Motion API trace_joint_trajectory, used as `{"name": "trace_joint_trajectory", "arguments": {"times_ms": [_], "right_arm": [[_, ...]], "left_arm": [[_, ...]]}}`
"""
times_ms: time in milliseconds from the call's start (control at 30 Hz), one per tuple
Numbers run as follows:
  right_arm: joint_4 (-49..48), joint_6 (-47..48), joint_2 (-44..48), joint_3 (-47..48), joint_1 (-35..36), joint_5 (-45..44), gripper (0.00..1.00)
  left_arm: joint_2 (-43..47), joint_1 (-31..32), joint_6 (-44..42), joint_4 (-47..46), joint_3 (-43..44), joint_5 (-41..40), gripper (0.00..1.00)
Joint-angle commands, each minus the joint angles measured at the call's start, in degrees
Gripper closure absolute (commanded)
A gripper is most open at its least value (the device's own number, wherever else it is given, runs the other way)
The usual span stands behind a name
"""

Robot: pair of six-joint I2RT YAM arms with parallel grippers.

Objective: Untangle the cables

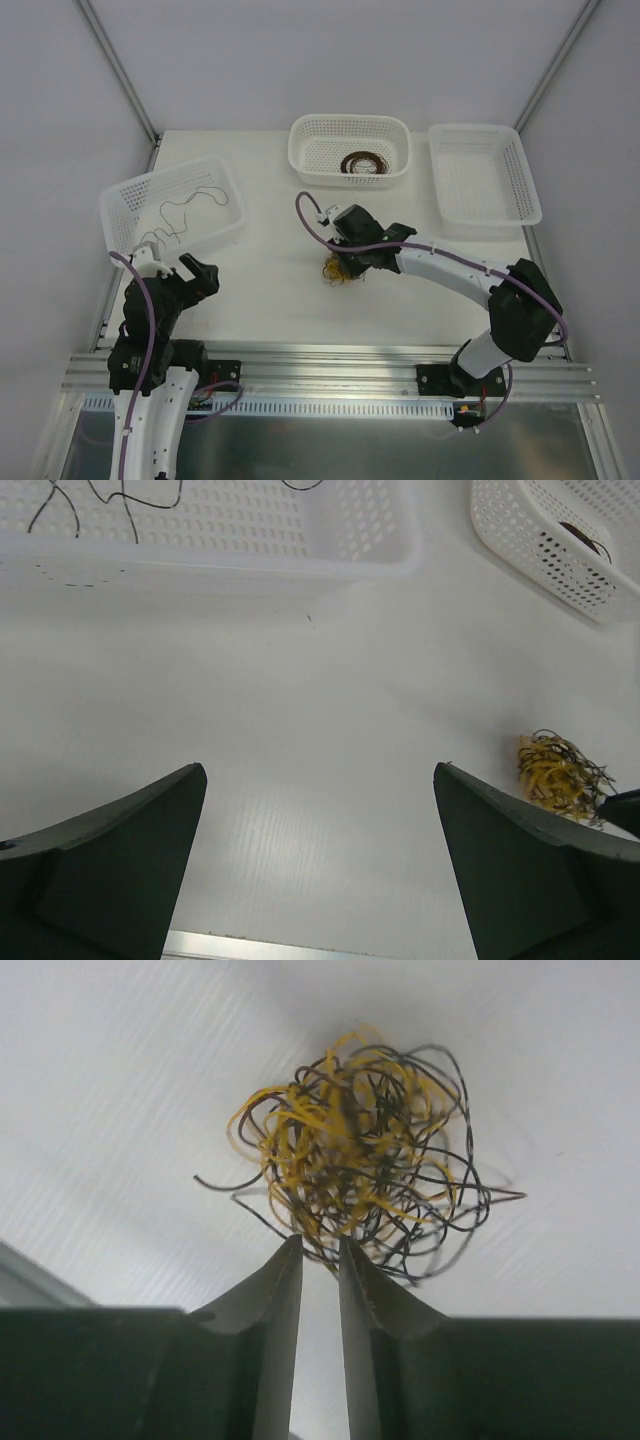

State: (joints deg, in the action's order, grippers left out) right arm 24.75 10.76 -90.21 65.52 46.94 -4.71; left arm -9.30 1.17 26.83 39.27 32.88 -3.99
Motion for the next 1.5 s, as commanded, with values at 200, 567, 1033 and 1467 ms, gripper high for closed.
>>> {"name": "trace_joint_trajectory", "arguments": {"times_ms": [200,567,1033,1467], "right_arm": [[7.6,-9.4,20.2,-7.9,3.7,6.3,0.37],[11.0,-15.9,32.8,-9.4,-3.7,-2.6,0.22],[6.4,-22.0,32.5,-14.0,-5.0,-3.9,0.28],[-6.0,-26.0,24.4,-18.0,-5.2,9.9,0.33]], "left_arm": [[-10.1,0.5,3.7,-1.4,5.8,22.9,0.01],[-24.9,9.1,11.3,-2.3,9.2,24.8,0.01],[-50.0,43.0,15.5,-19.7,11.0,2.7,0.01],[-73.7,51.6,11.1,-33.1,16.6,6.3,0.19]]}}
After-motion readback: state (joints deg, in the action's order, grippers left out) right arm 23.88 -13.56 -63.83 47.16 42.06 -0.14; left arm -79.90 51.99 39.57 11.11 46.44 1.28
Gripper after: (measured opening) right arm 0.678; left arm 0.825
